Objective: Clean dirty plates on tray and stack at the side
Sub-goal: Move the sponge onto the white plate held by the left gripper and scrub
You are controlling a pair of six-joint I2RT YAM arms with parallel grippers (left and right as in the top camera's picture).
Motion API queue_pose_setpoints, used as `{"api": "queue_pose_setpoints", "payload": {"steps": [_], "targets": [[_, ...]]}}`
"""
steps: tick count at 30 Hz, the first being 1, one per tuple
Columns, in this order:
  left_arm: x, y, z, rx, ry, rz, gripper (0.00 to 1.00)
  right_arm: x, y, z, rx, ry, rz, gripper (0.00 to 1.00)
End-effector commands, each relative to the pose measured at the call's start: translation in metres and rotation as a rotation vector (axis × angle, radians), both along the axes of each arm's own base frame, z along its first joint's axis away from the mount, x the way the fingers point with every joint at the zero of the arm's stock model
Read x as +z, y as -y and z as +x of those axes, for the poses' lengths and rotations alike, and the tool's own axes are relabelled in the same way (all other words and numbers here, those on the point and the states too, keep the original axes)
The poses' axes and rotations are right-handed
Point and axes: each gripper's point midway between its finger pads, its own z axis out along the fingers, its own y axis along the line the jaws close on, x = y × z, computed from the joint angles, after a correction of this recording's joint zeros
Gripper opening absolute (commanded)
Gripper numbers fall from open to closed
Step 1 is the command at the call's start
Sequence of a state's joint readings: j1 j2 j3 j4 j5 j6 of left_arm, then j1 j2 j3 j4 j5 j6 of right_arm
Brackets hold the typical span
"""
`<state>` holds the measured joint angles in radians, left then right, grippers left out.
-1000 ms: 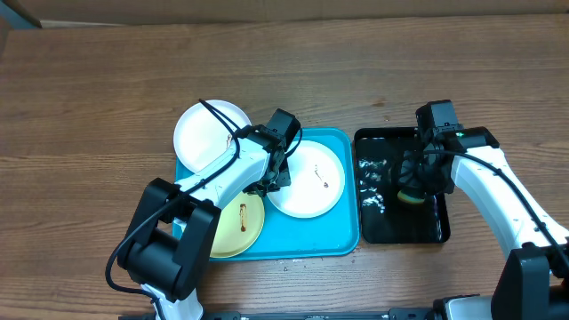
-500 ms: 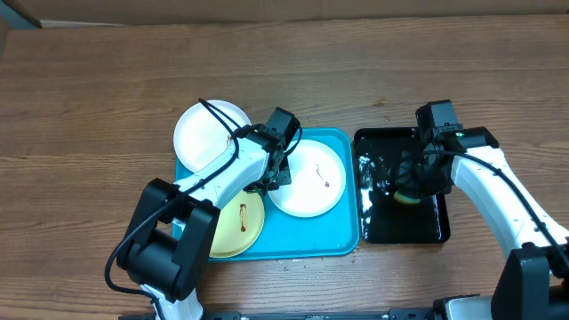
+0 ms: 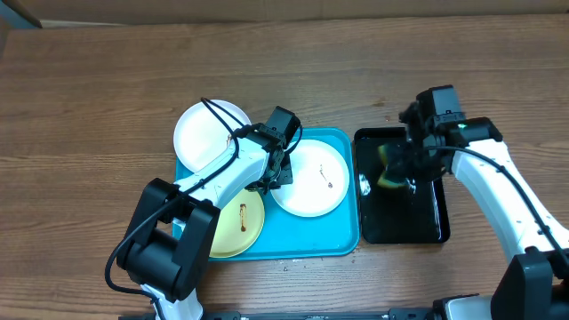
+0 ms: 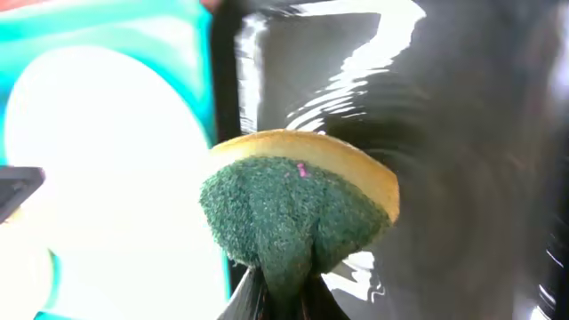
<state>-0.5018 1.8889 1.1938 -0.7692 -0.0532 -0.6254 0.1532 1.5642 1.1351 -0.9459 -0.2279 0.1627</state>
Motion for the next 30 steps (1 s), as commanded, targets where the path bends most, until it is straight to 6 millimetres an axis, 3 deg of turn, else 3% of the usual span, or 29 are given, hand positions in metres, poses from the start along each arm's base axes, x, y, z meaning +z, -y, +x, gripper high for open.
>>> {"api": "queue_pose_setpoints", "payload": {"steps": [1,6,10,14,18,21,30], "targets": [[-0.011,-0.004,-0.006,-0.013,-0.031,0.016,0.04,0.021,-0.043,0.005,0.156,0.096,0.075,0.04],[-0.011,-0.005,-0.006,-0.013,-0.034,0.017,0.04,0.026,-0.096,0.008,0.334,0.222,0.053,0.04],[-0.011,-0.004,-0.006,-0.013,-0.031,0.015,0.04,0.02,-0.114,0.014,0.383,0.317,-0.093,0.04],[-0.011,-0.005,-0.007,-0.013,-0.035,0.018,0.04,0.007,-0.12,0.017,0.401,0.352,-0.208,0.04],[-0.011,-0.005,-0.007,-0.013,-0.037,0.019,0.04,-0.028,-0.125,0.019,0.429,0.293,-0.249,0.04],[-0.011,-0.005,-0.007,-0.013,-0.037,0.019,0.04,-0.043,-0.127,0.024,0.457,0.287,-0.264,0.04],[-0.011,-0.005,-0.007,-0.013,-0.037,0.019,0.04,-0.053,-0.117,0.028,0.463,0.282,-0.334,0.04]]}}
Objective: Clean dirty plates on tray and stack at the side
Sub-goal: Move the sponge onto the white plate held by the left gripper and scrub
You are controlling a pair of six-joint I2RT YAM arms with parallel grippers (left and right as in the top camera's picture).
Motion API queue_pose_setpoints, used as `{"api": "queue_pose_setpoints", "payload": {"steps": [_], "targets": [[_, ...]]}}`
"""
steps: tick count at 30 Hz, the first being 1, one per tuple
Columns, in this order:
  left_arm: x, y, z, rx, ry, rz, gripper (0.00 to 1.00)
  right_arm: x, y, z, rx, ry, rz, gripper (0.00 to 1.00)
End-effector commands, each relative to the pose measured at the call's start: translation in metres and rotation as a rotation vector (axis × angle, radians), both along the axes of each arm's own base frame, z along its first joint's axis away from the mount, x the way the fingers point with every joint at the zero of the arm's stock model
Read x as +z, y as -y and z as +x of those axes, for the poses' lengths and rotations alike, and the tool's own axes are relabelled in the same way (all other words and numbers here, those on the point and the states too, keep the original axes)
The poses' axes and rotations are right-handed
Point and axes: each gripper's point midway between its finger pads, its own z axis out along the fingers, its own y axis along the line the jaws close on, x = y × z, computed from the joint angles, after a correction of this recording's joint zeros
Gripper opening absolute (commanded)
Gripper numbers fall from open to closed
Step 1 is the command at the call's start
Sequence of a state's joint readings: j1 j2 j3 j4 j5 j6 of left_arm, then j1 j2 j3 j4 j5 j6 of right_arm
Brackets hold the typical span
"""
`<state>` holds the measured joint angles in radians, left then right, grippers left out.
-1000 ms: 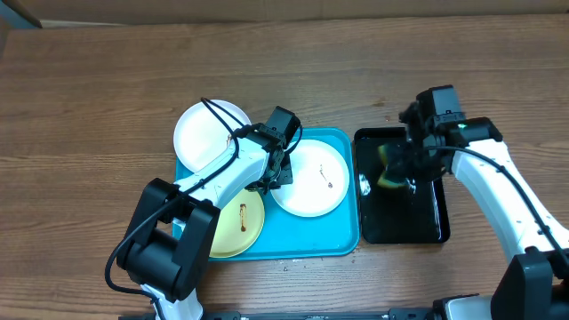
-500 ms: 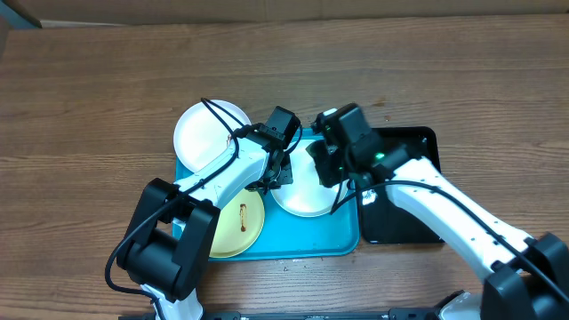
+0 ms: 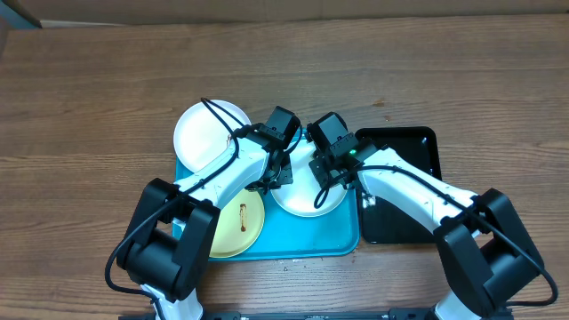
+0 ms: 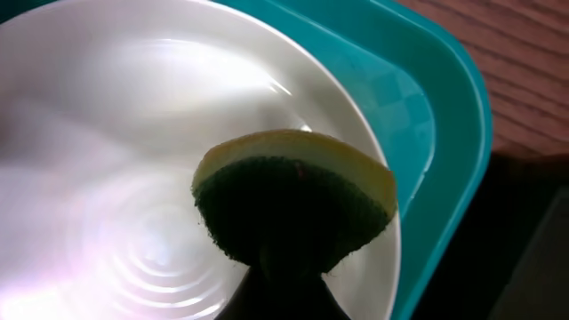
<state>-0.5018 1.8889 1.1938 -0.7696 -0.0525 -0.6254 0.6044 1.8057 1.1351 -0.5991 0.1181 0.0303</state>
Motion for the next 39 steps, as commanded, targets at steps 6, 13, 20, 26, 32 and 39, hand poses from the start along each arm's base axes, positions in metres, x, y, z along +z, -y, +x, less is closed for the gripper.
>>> {"api": "queue_pose_setpoints", "payload": {"steps": [6,13,20,26,32,39], "targets": [[-0.011,-0.005,-0.007,-0.013,-0.037,0.02,0.04,-0.002,0.008,0.0,-0.002,0.02,-0.035,0.13],[-0.011,-0.005,-0.007,-0.013,-0.037,0.019,0.04,-0.009,0.014,-0.002,-0.024,0.014,-0.035,0.26],[-0.011,-0.005,-0.007,-0.013,-0.037,0.02,0.04,-0.01,0.017,-0.005,-0.053,-0.004,-0.035,0.07],[-0.011,-0.005,-0.007,-0.013,-0.037,0.02,0.04,-0.019,0.022,-0.012,-0.094,-0.025,-0.032,0.13],[-0.011,-0.005,-0.007,-0.013,-0.037,0.02,0.04,-0.025,0.024,-0.016,-0.094,-0.031,-0.037,0.27],[-0.011,-0.005,-0.007,-0.013,-0.036,0.02,0.04,-0.026,0.019,-0.022,-0.134,-0.07,0.009,0.04]]}}
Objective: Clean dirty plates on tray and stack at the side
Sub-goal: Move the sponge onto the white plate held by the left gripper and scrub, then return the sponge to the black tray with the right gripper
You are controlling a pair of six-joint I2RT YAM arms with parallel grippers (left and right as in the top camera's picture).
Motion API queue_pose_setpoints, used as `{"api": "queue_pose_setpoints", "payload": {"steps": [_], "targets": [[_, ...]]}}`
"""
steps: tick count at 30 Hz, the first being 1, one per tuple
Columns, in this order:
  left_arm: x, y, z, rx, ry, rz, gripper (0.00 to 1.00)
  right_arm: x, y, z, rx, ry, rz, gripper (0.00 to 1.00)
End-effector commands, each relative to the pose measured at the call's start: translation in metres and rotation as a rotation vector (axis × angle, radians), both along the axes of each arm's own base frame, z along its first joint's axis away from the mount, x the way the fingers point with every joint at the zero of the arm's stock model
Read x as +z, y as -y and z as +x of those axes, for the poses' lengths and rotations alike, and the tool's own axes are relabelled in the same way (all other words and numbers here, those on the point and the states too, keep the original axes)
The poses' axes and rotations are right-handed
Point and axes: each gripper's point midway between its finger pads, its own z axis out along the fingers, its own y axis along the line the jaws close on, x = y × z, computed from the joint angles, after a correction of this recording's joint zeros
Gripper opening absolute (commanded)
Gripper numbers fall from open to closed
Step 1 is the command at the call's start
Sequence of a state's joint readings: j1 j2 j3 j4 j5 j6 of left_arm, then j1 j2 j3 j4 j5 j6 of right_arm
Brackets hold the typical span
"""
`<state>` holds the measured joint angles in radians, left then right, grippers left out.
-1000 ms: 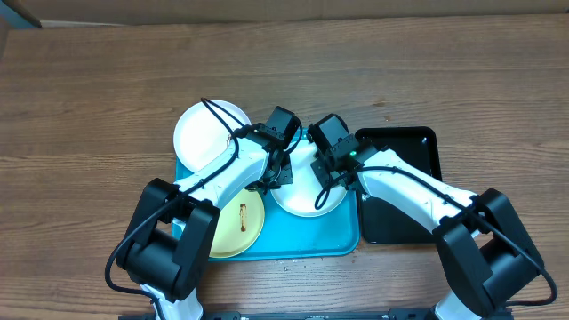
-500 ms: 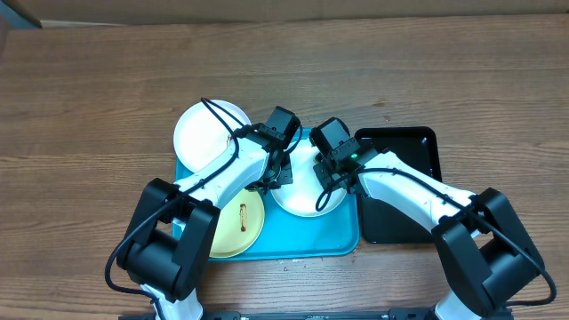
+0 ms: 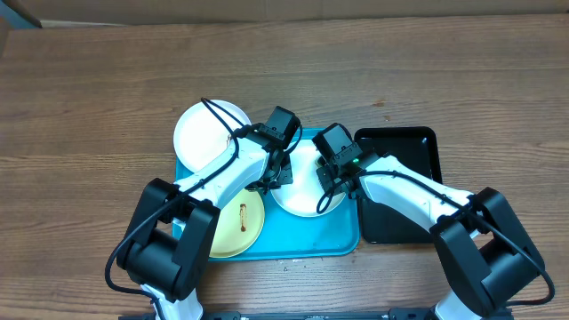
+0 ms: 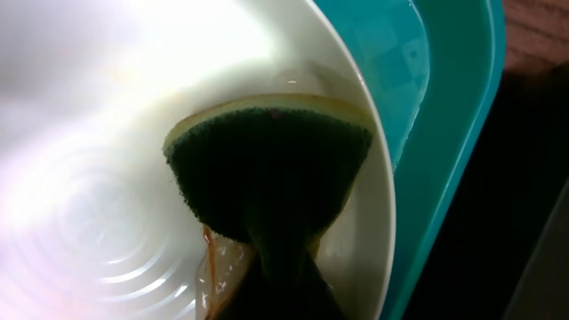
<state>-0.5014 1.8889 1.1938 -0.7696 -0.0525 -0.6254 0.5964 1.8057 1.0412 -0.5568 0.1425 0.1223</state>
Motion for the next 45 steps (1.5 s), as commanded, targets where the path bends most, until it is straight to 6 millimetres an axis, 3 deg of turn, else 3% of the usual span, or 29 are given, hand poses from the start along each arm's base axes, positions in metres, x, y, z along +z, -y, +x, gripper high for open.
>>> {"api": "queue_pose_setpoints", "payload": {"steps": [1,8,13,22,26,30,35,39,42,45], "targets": [[-0.011,-0.005,-0.007,-0.013,-0.036,0.02,0.04,-0.002,-0.002,-0.01,-0.042,-0.046,0.042,0.04],[-0.011,-0.005,-0.007,-0.013,-0.036,0.02,0.04,-0.007,-0.002,-0.016,-0.172,-0.081,0.096,0.04],[-0.011,-0.005,-0.007,-0.013,-0.036,0.02,0.04,-0.013,-0.024,-0.028,-0.126,-0.14,0.224,0.04],[-0.011,-0.005,-0.007,-0.013,-0.036,0.02,0.04,-0.01,-0.045,-0.035,-0.083,-0.19,0.334,0.04],[-0.011,-0.005,-0.007,-0.013,-0.036,0.02,0.04,0.003,-0.052,-0.023,-0.08,-0.182,0.403,0.04],[-0.011,-0.005,-0.007,-0.014,-0.037,0.02,0.04,0.038,-0.059,-0.003,-0.05,-0.201,0.524,0.04],[-0.011,-0.005,-0.007,-0.014,-0.037,0.021,0.04,0.08,-0.033,0.023,-0.106,-0.169,0.567,0.04],[-0.011,-0.005,-0.007,-0.013,-0.036,0.02,0.04,0.112,-0.025,0.025,-0.058,-0.154,0.654,0.04],[-0.011,-0.005,-0.007,-0.013,-0.036,0.02,0.04,0.117,-0.009,0.021,-0.067,-0.152,0.635,0.04],[-0.011,-0.005,-0.007,-0.014,-0.037,0.02,0.04,0.104,0.015,0.019,-0.139,-0.167,0.537,0.04]]}}
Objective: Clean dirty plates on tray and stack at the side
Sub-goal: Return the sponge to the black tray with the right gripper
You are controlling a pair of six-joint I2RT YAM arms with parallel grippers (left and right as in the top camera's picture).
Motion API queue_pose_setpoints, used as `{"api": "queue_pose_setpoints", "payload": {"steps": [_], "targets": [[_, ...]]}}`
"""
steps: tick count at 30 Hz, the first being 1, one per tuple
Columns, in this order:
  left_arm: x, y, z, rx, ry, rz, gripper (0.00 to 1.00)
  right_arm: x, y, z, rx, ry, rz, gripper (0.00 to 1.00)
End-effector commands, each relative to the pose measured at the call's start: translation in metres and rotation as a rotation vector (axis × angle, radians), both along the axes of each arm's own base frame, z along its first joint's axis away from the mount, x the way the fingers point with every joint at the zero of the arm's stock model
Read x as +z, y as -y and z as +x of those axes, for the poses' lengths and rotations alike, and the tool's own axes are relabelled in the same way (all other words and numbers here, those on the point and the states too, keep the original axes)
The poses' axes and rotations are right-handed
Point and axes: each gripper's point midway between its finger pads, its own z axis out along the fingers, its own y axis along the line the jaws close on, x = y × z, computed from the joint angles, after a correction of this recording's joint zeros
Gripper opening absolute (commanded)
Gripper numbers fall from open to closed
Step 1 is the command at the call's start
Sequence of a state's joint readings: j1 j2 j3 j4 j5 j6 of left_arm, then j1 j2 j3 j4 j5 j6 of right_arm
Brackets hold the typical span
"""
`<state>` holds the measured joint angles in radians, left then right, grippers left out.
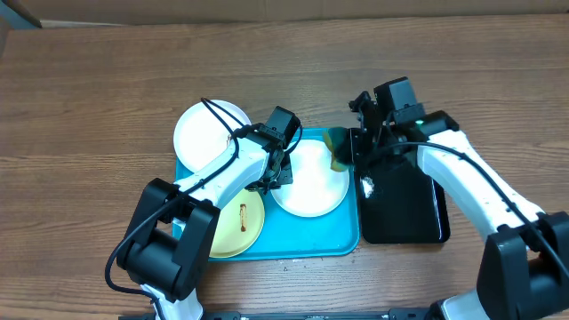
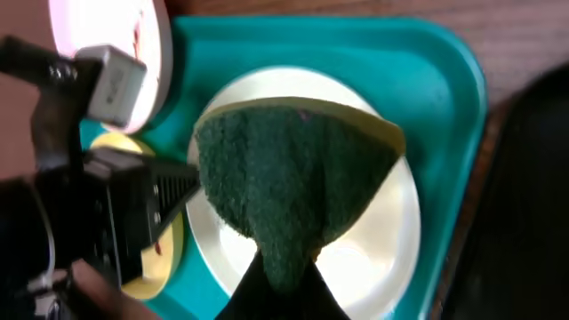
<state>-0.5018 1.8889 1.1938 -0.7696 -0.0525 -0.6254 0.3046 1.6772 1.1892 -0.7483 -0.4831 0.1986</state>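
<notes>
A white plate (image 1: pixel 307 185) lies on the right half of the teal tray (image 1: pixel 267 244); its face looks clean white, as the right wrist view also shows (image 2: pixel 391 240). My left gripper (image 1: pixel 277 175) sits at that plate's left rim, shut on it. Above the tray's right edge, clear of the plate, hangs my right gripper (image 1: pixel 342 151), shut on a green-and-yellow sponge (image 2: pixel 293 178). A yellow plate (image 1: pixel 238 222) with a brown streak lies on the tray's left half. Another white plate (image 1: pixel 209 132) rests at the tray's far left corner.
A black tray (image 1: pixel 404 209) with a wet, shiny bottom stands right of the teal tray, under my right arm. Bare wooden table (image 1: pixel 89 107) surrounds both trays. My left arm (image 2: pixel 80 213) crosses the yellow plate.
My right gripper, which pressed the sponge on the white plate's right side beside a brown smear, now holds it raised and further right. No smear shows on the plate. The left arm has not moved.
At first my right gripper held the sponge over the black tray while brown marks showed on the white plate. Then the sponge was above that plate, then pressed onto it. Now it is lifted off and the plate looks clean. My left gripper stayed at the rim throughout.
</notes>
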Motion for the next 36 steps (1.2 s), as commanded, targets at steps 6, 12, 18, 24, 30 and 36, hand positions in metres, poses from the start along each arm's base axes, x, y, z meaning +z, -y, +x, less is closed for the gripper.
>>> {"api": "queue_pose_setpoints", "payload": {"steps": [6,12,18,24,30,36], "targets": [[-0.011,-0.005,-0.007,-0.013,-0.036,0.02,0.04,-0.021,0.087,-0.007,-0.175,-0.065,-0.359,0.04],[-0.011,-0.005,-0.007,-0.013,-0.036,0.02,0.04,-0.042,0.124,-0.023,-0.286,-0.143,-0.484,0.04],[-0.011,-0.005,-0.007,-0.013,-0.037,0.02,0.04,-0.068,0.136,-0.033,-0.307,-0.139,-0.542,0.04],[-0.011,-0.005,-0.007,-0.013,-0.036,0.02,0.04,-0.087,0.145,-0.032,-0.329,-0.094,-0.579,0.33],[-0.011,-0.005,-0.006,-0.013,-0.032,0.018,0.08,-0.079,0.143,-0.023,-0.332,-0.069,-0.57,0.6],[-0.011,-0.005,-0.006,-0.013,-0.033,0.018,0.07,-0.064,0.137,-0.008,-0.339,-0.034,-0.537,0.56]]}}
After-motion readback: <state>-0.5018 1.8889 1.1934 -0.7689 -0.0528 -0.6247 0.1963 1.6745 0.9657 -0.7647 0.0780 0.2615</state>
